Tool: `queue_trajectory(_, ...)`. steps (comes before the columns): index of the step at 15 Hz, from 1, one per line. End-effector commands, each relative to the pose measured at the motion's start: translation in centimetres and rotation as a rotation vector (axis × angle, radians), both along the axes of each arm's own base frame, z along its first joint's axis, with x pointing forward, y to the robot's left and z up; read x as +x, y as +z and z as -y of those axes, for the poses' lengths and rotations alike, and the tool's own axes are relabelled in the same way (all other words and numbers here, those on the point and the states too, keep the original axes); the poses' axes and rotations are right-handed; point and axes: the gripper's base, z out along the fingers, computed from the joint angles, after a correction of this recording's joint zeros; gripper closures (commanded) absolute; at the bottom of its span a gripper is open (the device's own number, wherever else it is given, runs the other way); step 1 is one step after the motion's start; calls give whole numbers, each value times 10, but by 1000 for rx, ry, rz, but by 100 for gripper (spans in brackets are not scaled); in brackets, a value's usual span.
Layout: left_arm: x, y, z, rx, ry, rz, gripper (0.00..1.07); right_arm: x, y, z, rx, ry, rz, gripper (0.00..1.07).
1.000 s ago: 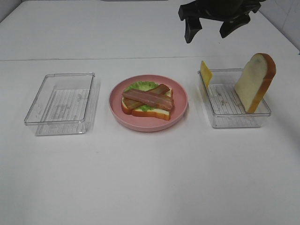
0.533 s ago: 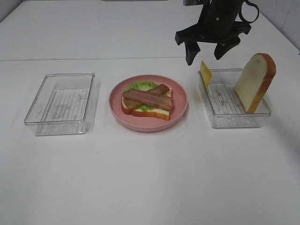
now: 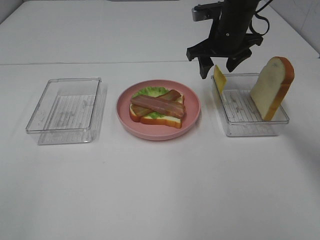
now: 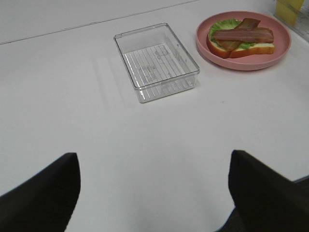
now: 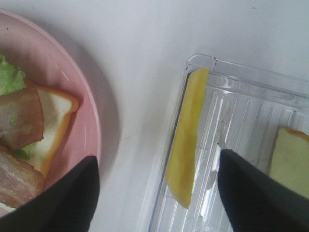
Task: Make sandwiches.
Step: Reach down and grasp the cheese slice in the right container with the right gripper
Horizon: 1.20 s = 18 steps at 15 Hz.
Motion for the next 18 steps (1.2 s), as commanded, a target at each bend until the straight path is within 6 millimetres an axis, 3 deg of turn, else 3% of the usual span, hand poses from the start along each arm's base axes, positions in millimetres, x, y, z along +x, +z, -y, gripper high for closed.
queue_trajectory(1,-3,0,0,-13,-1,29,27,4,-8,6,-3,-22,-12,47)
queue_trajectory(6,-3,0,0,-13,-1,29,27,7,-14,16,45,-69,-45,64)
queue_trajectory(10,-3,0,0,-13,-1,29,27,8,-22,13,78,-68,-61,64)
queue_trajectory(11,-3,0,0,-13,-1,29,27,9,-22,13,79,-69,-58,74)
queue_trajectory(12,-3,0,0,-13,-1,29,27,8,-22,13,78,-69,-61,92)
queue_trajectory(14,-3,0,0,-13,-1,29,27,8,-22,13,70,-67,-66,107)
queue_trajectory(16,-3,0,0,-13,-1,29,27,7,-15,15,60,-63,-52,107)
queue_trajectory(18,-3,0,0,-13,-1,29,27,4,8,15,77,-61,-7,107)
